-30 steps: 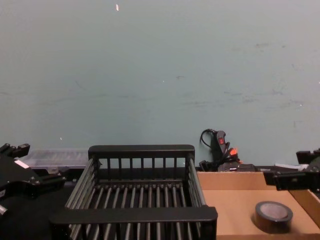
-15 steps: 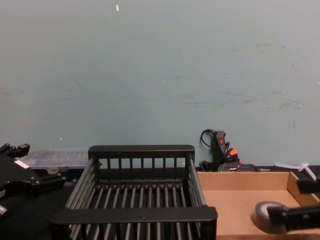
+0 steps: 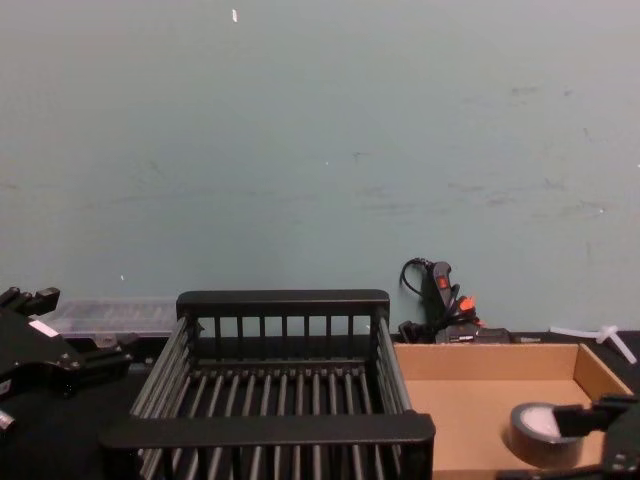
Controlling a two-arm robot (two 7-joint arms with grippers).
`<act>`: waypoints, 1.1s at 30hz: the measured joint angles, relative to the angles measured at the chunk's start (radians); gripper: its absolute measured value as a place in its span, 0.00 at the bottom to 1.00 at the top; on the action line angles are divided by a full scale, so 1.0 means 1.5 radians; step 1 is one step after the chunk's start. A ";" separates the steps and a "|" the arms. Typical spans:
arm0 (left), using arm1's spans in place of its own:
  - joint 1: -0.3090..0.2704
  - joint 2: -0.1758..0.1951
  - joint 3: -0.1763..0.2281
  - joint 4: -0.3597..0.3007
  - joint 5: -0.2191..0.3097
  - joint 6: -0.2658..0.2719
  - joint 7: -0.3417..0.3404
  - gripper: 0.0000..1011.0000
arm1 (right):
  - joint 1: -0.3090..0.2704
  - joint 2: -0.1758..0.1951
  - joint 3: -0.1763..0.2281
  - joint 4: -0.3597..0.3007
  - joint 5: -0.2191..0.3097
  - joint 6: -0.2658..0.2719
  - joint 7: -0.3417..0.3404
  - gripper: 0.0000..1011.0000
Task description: Pick up the white tape and place it into the black box , Pick up the silver tape and place it into the brown box.
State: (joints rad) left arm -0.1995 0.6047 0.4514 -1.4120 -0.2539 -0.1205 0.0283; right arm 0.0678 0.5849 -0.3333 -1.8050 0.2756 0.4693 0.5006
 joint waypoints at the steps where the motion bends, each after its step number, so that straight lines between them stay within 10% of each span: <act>1: 0.000 0.000 0.000 0.000 0.000 0.000 0.000 0.99 | 0.004 -0.001 -0.004 0.003 0.000 0.000 0.000 0.99; 33: 0.000 0.000 0.000 0.000 0.000 0.000 0.000 0.99 | 0.099 -0.052 -0.126 0.109 -0.018 0.008 -0.012 0.99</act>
State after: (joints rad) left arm -0.1995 0.6047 0.4514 -1.4119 -0.2539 -0.1205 0.0283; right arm 0.2168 0.5063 -0.5222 -1.6411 0.2481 0.4808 0.4832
